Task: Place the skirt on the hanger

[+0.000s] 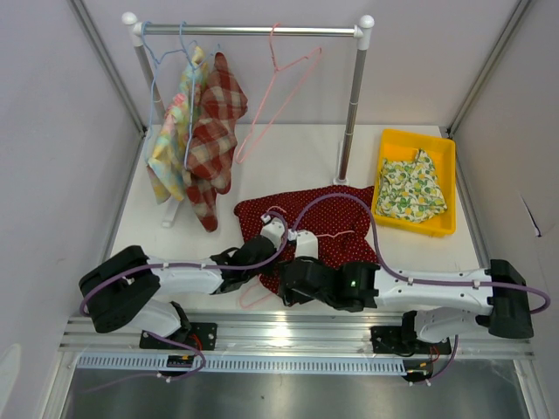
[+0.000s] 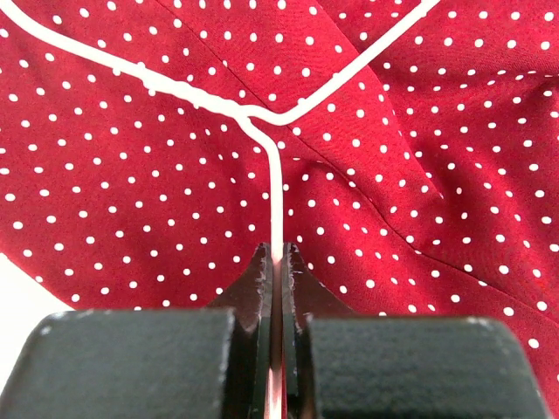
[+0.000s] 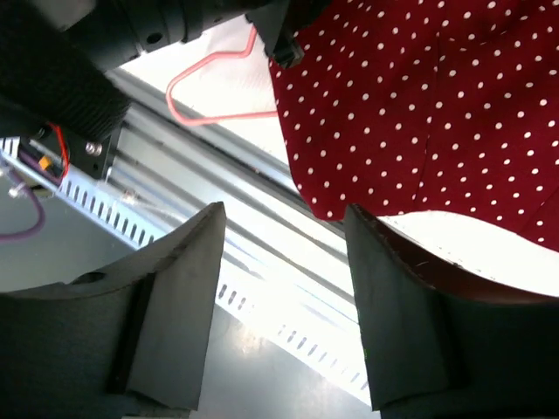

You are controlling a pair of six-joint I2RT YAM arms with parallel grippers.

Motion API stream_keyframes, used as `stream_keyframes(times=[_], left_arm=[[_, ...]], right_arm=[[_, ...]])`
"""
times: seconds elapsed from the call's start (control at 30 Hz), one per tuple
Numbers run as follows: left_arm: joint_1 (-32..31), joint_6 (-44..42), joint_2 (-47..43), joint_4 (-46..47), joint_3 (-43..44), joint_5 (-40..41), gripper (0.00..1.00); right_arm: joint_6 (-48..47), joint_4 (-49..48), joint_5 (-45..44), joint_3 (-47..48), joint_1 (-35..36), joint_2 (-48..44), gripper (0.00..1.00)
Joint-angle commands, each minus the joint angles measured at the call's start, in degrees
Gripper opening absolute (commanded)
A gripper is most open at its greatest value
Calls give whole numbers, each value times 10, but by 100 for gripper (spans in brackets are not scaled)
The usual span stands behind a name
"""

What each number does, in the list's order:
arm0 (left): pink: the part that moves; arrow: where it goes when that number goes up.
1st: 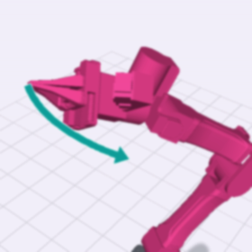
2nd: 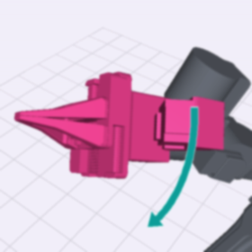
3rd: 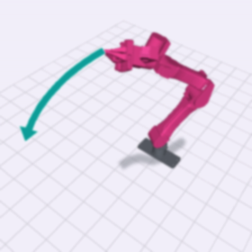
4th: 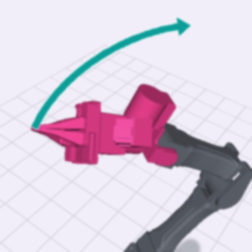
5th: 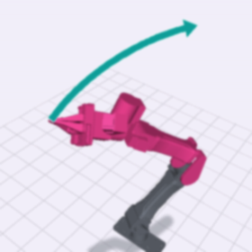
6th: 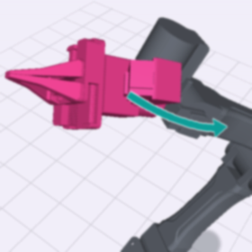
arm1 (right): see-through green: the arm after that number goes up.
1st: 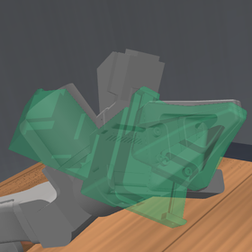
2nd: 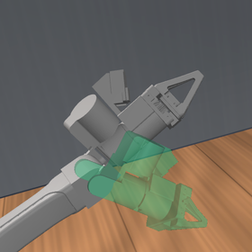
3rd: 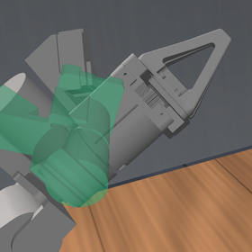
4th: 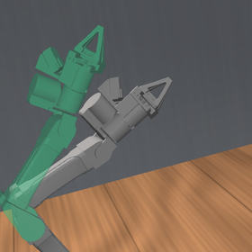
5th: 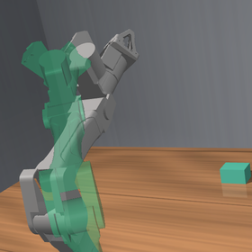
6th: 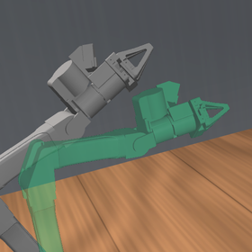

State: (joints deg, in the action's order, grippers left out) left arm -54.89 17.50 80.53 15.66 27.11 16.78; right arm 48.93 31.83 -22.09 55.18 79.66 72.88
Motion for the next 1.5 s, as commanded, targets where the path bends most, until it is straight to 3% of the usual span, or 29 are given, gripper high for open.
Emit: stream_keyframes(times=[0.0,0.13,0.27,0.43,0.7,0.77,0.93,1.2,1.27,1.3,1.37,1.47], left_arm=[[-1,-6,-22,13,15,12,0],[-1,-15,-20,7,21,16,0],[0,-22,-22,-7,38,12,0],[0,-26,-13,-19,51,7,0],[0,-31,-7,-35,72,0,0],[0,-31,-6,-39,74,-3,0],[0,-26,-9,-43,80,-7,0],[0,-19,-12,-45,75,-10,0],[0,-19,-13,-45,75,-10,0],[0,-19,-13,-47,76,-10,0],[0,-20,-14,-47,78,-9,0],[0,-23,-13,-47,82,-10,0]], right_arm=[[15,-22,-42,-7,8,23,58],[15,-44,-59,-7,22,58,51],[67,6,-105,0,64,82,45],[126,15,-164,-9,120,78,58],[210,1,-217,-33,174,121,62],[207,-10,-239,-37,169,136,67],[175,-34,-255,-52,126,161,68],[108,-124,-297,-45,118,204,70],[108,-108,-302,-34,117,214,62],[107,-101,-304,-24,117,219,47],[108,-70,-306,-14,118,216,30],[95,-28,-300,5,118,191,19]])
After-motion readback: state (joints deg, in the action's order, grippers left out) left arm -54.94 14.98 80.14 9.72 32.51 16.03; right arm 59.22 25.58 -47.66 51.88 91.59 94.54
